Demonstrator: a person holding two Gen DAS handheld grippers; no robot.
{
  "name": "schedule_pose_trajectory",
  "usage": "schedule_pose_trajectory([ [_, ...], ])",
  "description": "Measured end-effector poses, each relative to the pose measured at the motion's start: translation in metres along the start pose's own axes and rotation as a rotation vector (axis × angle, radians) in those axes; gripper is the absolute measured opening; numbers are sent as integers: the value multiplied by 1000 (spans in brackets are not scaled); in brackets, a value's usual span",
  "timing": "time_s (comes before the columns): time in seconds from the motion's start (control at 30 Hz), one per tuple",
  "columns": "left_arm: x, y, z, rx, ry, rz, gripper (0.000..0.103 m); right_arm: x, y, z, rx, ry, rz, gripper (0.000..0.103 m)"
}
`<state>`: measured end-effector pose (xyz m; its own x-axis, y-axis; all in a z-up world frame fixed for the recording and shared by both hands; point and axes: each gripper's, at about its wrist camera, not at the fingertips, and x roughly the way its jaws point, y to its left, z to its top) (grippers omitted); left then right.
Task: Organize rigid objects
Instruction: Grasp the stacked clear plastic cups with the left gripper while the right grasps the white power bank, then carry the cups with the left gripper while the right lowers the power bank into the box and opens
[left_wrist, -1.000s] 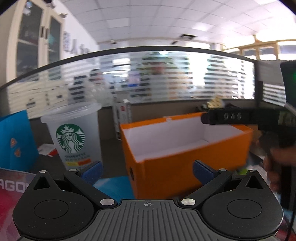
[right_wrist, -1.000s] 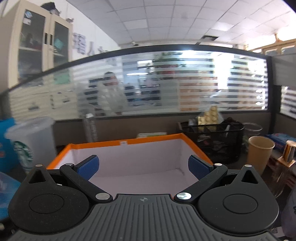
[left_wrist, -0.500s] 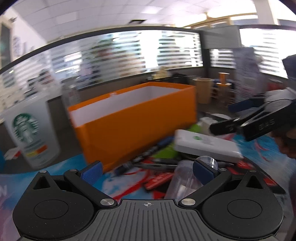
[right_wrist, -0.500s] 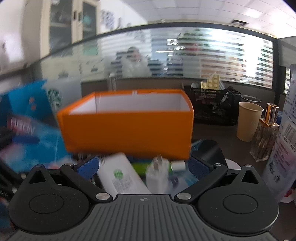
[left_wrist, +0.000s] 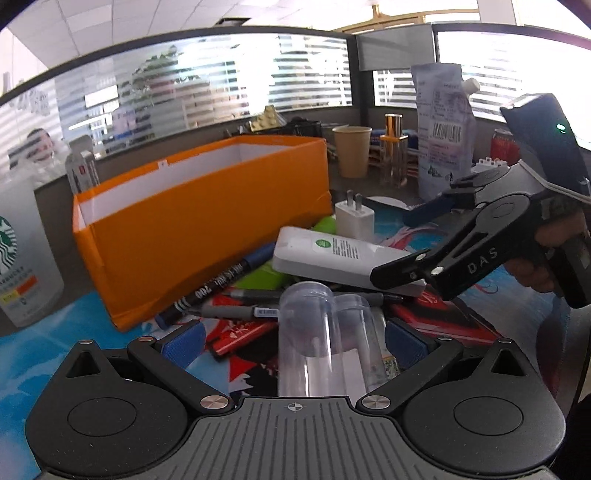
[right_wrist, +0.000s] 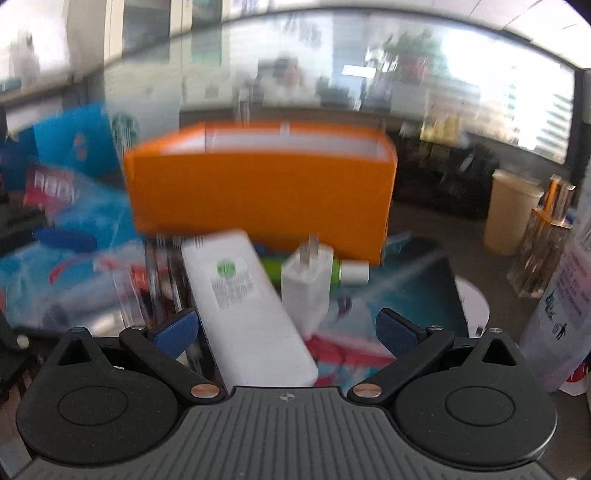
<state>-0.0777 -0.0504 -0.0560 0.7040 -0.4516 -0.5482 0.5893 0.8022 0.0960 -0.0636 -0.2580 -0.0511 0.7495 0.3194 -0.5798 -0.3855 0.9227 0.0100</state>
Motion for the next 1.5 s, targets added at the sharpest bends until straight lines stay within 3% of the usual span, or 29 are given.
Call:
schedule_pose_trajectory([
  [0.07,4,-1,-1,-6,18,-13,103,5,-7,-1,42,21,55,103],
  [0.17,11,-1,-2,-16,40,-19,103,6,-9,-3,15,-1,66,101],
  [0.27,16,4,-3,-46,60,-20,102,3,-4,-3,-47,-41,111,87],
  [0.33,18,8,-4,-73,75,-33,100,3,0,-2,-58,-27,149,65],
  [0.4,19,13,-4,-103,85,-56,98,5,3,0,-43,-13,167,58],
  [0.43,20,15,-5,-118,84,-70,91,6,2,2,-30,-2,178,55],
  [0.47,19,18,-5,-140,85,-92,85,7,0,3,-17,5,184,55],
  [0.5,19,22,-5,-167,82,-117,67,7,0,4,-11,10,187,54],
  [0.53,19,25,-5,-182,77,-119,56,7,0,5,-8,15,188,54],
  [0.9,15,40,-7,-225,91,-97,56,21,4,7,36,27,199,52],
  [1.07,6,51,-9,-248,79,-69,56,19,11,12,39,49,164,50],
  [1.27,-10,58,-1,-251,39,-44,56,4,8,21,105,-4,197,50],
  [1.5,-29,76,31,-247,-53,10,56,-19,17,50,95,-98,213,50],
])
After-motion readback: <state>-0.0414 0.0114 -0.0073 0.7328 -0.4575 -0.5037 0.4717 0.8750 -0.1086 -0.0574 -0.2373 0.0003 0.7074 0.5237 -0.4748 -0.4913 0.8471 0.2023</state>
